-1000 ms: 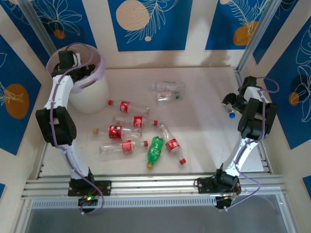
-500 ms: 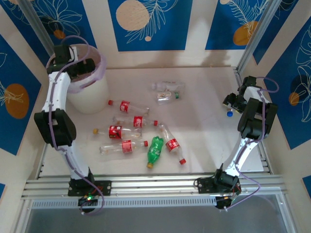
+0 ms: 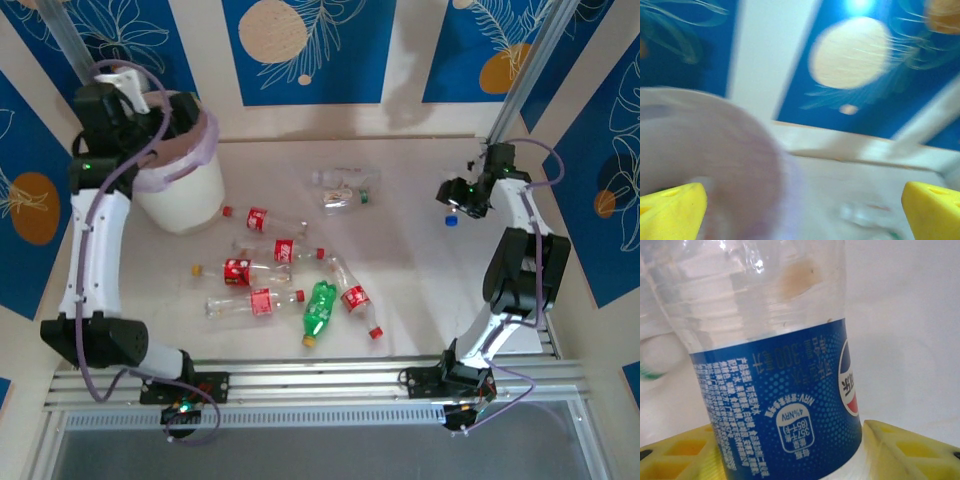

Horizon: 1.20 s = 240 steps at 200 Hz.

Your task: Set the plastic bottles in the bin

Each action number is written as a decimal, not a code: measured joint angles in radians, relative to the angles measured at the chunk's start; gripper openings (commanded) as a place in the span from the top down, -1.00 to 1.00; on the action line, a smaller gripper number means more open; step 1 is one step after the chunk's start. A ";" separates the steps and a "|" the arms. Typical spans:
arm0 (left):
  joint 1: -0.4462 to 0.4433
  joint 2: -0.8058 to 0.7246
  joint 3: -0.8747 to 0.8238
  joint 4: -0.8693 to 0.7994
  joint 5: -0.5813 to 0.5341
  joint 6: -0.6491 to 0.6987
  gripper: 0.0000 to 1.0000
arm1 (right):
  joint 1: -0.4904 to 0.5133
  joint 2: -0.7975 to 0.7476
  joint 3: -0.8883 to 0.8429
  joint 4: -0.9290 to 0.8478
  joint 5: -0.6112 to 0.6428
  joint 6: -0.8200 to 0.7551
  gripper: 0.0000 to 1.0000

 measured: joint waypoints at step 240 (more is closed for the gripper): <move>-0.523 0.276 -0.466 0.745 0.377 -0.572 -0.79 | 0.474 -0.148 -0.189 0.455 -0.690 0.104 -0.17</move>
